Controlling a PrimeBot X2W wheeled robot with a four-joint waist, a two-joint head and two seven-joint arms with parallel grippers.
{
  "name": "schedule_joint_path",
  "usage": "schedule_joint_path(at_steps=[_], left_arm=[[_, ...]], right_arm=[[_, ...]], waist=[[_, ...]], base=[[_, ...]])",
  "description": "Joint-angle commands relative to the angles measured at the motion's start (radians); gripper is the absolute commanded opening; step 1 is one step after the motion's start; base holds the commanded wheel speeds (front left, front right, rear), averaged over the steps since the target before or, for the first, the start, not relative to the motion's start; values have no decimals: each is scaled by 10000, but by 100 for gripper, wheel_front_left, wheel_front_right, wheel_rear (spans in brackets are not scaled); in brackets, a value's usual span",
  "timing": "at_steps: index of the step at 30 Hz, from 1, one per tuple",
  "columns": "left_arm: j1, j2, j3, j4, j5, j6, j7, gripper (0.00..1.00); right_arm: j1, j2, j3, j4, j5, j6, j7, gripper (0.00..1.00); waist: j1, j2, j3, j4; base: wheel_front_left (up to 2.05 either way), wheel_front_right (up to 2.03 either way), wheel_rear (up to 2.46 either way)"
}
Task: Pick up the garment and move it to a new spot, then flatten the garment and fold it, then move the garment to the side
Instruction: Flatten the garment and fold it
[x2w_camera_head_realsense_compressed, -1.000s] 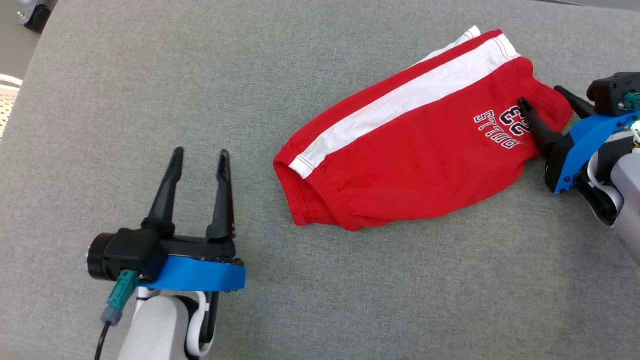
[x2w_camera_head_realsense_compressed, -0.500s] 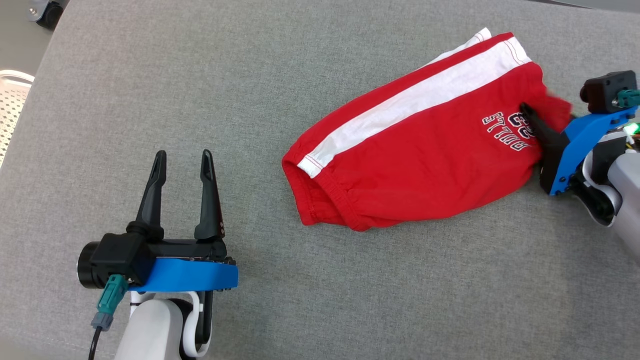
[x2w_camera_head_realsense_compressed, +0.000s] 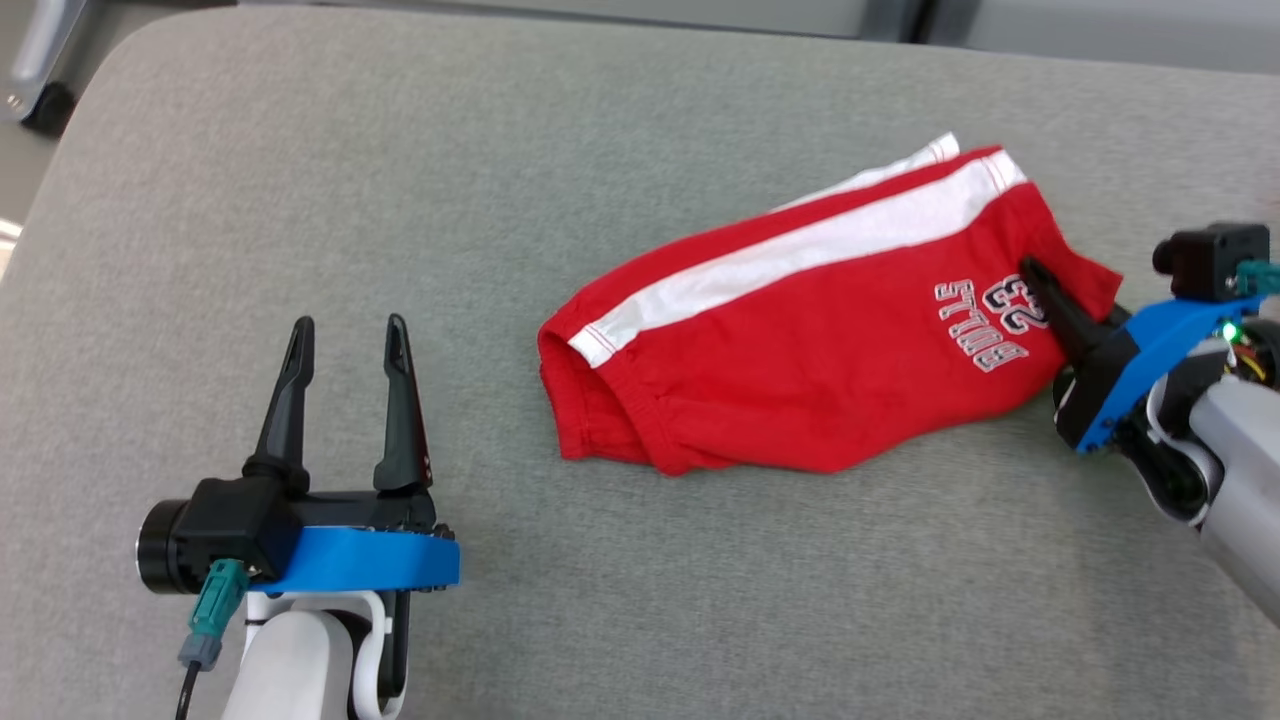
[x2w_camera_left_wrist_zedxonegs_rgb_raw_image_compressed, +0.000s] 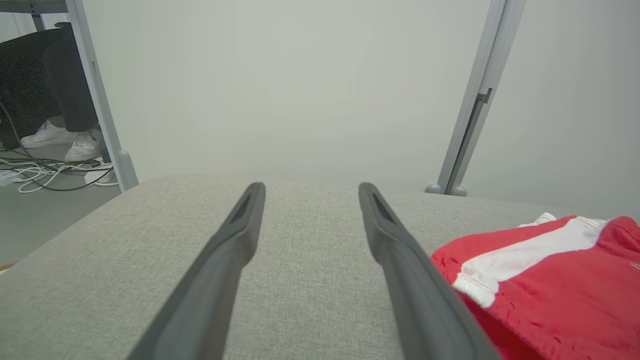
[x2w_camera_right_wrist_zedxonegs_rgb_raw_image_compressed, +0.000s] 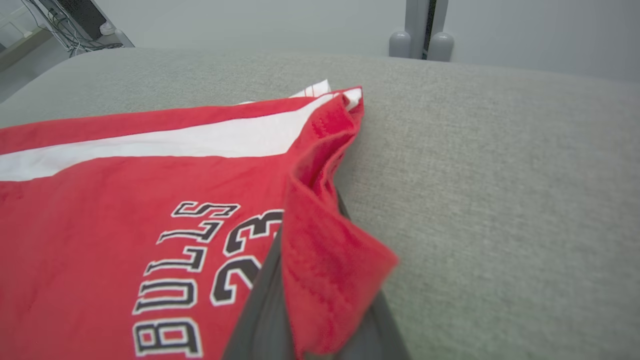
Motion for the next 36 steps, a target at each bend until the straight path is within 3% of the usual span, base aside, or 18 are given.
schedule_joint_path(at_steps=[1, 5, 12, 19, 26, 36], left_arm=[[78, -8, 27, 10, 73, -21, -46, 100], [228, -9, 215, 18, 180, -117, -46, 100], [566, -4, 492, 36, 366, -213, -46, 100], [714, -6, 635, 59, 456, -341, -46, 100], [838, -6, 753, 69, 511, -399, -46, 100], [846, -7, 701, 127, 445, -419, -46, 100]], right_arm=[[169, -123, -53, -30, 21, 2, -51, 0], [828, -164, -817, -517, -92, 2, -88, 0], [3052, 203, -3551, -1372, -1008, 2, -81, 0], [4675, 486, -5481, -1699, -1942, 3, -83, 0], [5368, 808, -6391, -1864, -2693, 3, -84, 0], [4738, 1427, -7148, -2405, -3862, 3, -84, 0]], waist=[[0, 1, -235, -247], [0, 1, -552, -636], [0, 1, -1065, -1278], [0, 1, -1279, -1487], [0, 1, -1372, -1576], [0, 1, -1425, -1528]], base=[[0, 0, 0], [0, 0, 0], [0, 0, 0], [0, 0, 0], [0, 0, 0], [0, 0, 0]])
